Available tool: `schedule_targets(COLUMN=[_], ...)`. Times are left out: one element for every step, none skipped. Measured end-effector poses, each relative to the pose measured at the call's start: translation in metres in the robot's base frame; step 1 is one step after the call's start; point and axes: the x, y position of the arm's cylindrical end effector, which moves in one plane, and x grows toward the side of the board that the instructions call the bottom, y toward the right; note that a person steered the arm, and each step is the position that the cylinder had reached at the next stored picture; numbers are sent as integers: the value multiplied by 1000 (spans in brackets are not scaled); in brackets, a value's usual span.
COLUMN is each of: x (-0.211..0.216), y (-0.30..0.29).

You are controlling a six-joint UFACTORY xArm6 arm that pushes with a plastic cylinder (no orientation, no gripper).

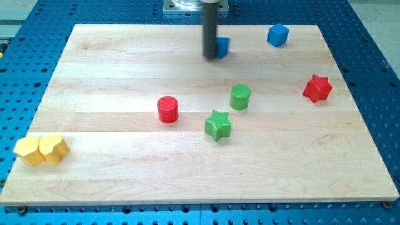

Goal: Push the triangle into the cube

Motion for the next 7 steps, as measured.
schedule_targets(x=[-6,0,-27,-41,-47,-16,1], y=[75,23,9,82,84,54,47])
